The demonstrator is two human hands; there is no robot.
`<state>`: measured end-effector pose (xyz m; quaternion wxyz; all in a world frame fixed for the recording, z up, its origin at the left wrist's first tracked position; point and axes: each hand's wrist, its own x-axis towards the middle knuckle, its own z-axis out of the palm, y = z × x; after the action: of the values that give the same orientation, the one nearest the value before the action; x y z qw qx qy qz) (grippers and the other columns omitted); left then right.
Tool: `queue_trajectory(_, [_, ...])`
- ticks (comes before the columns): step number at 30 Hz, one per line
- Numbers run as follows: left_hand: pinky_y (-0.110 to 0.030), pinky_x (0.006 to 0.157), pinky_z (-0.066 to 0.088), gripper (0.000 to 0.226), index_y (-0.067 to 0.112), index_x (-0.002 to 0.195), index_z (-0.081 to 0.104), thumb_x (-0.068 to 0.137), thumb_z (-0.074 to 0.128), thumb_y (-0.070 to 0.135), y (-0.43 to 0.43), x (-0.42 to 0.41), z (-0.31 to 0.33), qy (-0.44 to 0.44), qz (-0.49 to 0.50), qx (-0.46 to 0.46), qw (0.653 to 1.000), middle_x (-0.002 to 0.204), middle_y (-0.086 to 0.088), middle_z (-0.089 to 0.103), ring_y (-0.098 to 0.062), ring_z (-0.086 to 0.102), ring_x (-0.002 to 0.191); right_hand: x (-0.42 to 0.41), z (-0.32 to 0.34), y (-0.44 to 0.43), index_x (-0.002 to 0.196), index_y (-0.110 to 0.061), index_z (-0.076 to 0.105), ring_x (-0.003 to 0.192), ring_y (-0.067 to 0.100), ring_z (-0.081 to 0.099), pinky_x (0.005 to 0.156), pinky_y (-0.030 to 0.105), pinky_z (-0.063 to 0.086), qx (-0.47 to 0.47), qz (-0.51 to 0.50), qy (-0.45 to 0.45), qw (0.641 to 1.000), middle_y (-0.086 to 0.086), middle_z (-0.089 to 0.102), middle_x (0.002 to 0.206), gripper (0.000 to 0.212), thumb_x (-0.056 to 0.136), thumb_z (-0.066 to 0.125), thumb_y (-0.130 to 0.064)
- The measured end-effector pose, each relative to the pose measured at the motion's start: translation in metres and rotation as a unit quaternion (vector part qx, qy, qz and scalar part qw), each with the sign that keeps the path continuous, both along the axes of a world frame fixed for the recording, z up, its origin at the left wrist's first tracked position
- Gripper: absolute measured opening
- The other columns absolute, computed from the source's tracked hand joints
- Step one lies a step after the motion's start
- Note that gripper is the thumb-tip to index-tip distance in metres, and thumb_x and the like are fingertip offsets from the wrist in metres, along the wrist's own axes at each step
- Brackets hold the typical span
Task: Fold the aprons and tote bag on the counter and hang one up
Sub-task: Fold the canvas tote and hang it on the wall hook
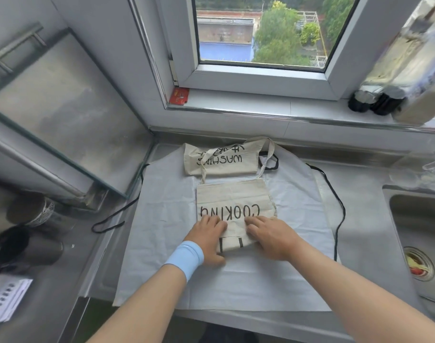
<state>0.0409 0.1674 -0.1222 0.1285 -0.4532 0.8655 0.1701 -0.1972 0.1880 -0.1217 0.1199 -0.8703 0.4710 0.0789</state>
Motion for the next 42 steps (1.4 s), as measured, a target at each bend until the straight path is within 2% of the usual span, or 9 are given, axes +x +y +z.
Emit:
queue_trajectory(6, [-0.032, 0.089, 0.047, 0.030, 0.025, 0.106, 0.068, 0.080, 0.059, 0.038, -0.023, 0.000, 0.022, 0.009, 0.083, 0.120, 0.989, 0.116, 0.000, 0.059, -0.024, 0.054, 0.111, -0.002, 0.038, -0.016, 0.069, -0.018, 0.042, 0.067, 0.030, 0.054, 0.059, 0.036, 0.043, 0.056, -0.149, -0.084, 0.984, 0.005, 0.059, 0.066, 0.018, 0.086, 0.046, -0.023])
queue_trajectory(9, [-0.032, 0.100, 0.044, 0.045, 0.026, 0.115, 0.064, 0.076, 0.067, 0.048, -0.038, 0.002, 0.028, 0.031, 0.134, 0.148, 0.979, 0.118, 0.001, 0.054, -0.018, 0.049, 0.116, -0.008, 0.048, -0.027, 0.064, -0.018, 0.038, 0.065, 0.026, 0.047, 0.057, 0.034, 0.038, 0.098, -0.174, -0.070, 0.977, -0.003, 0.047, 0.058, 0.024, 0.087, 0.046, -0.022])
queue_trajectory(18, [-0.025, 0.065, 0.045, 0.019, 0.025, 0.084, 0.066, 0.076, 0.063, 0.041, -0.084, 0.000, 0.028, 0.058, 0.222, 0.108, 0.967, 0.078, 0.004, 0.066, -0.020, 0.061, 0.081, -0.018, 0.019, -0.063, 0.094, -0.021, 0.058, 0.095, 0.025, 0.061, 0.068, 0.033, 0.038, 0.051, -0.285, -0.064, 0.955, -0.001, 0.059, 0.104, 0.023, 0.098, 0.046, -0.041])
queue_trajectory(21, [-0.030, 0.074, 0.049, 0.020, 0.023, 0.092, 0.065, 0.076, 0.065, 0.035, -0.091, -0.005, 0.020, 0.067, 0.250, 0.098, 0.961, 0.094, 0.001, 0.064, -0.024, 0.061, 0.092, -0.015, 0.006, -0.073, 0.099, -0.018, 0.060, 0.093, 0.027, 0.064, 0.067, 0.034, 0.041, 0.002, -0.285, -0.034, 0.958, -0.001, 0.059, 0.108, 0.028, 0.100, 0.045, -0.042])
queue_trajectory(26, [-0.036, 0.080, 0.046, 0.042, 0.022, 0.106, 0.061, 0.066, 0.072, 0.019, -0.069, -0.040, 0.001, 0.081, 0.114, -0.188, 0.972, 0.112, -0.003, 0.057, -0.027, 0.056, 0.100, -0.010, -0.011, -0.083, 0.103, -0.015, 0.061, 0.088, 0.029, 0.064, 0.062, 0.034, 0.041, 0.005, -0.290, 0.006, 0.957, 0.002, 0.052, 0.112, 0.027, 0.099, 0.048, -0.039])
queue_trajectory(29, [-0.038, 0.093, 0.043, 0.048, 0.019, 0.117, 0.060, 0.070, 0.065, 0.025, -0.049, -0.064, -0.022, 0.069, -0.005, -0.151, 0.986, 0.125, -0.003, 0.060, -0.026, 0.055, 0.115, -0.002, -0.012, -0.080, 0.096, -0.013, 0.060, 0.087, 0.032, 0.059, 0.065, 0.039, 0.044, -0.103, -0.264, 0.040, 0.958, 0.008, 0.059, 0.102, 0.012, 0.088, 0.055, -0.019])
queue_trajectory(34, [-0.039, 0.105, 0.042, 0.053, 0.018, 0.128, 0.061, 0.082, 0.036, 0.031, -0.049, -0.063, -0.039, 0.031, -0.021, -0.073, 0.997, 0.134, -0.001, 0.058, -0.022, 0.053, 0.127, 0.020, -0.027, -0.061, 0.123, -0.011, 0.061, 0.129, 0.036, 0.050, 0.104, 0.048, 0.043, -0.147, -0.176, -0.041, 0.972, 0.016, 0.054, 0.139, 0.046, 0.085, 0.036, -0.016])
queue_trajectory(38, [-0.043, 0.111, 0.022, 0.062, 0.017, 0.139, 0.051, 0.085, 0.036, 0.044, -0.055, -0.041, -0.047, 0.029, -0.036, -0.104, 0.994, 0.148, -0.003, 0.045, -0.022, 0.043, 0.137, 0.009, -0.043, -0.050, 0.148, -0.020, 0.041, 0.144, 0.026, 0.033, 0.115, 0.046, 0.029, -0.032, -0.221, -0.049, 0.974, 0.009, 0.036, 0.156, 0.057, 0.096, 0.030, -0.039])
queue_trajectory(42, [-0.044, 0.112, 0.020, 0.060, 0.017, 0.144, 0.040, 0.089, 0.036, 0.042, -0.058, -0.019, -0.053, 0.030, -0.012, -0.095, 0.995, 0.153, -0.008, 0.037, -0.025, 0.036, 0.140, -0.010, -0.047, -0.046, 0.156, -0.034, 0.008, 0.150, 0.014, -0.011, 0.120, 0.032, -0.010, 0.019, -0.237, -0.039, 0.971, -0.003, -0.010, 0.163, 0.067, 0.093, 0.009, -0.056])
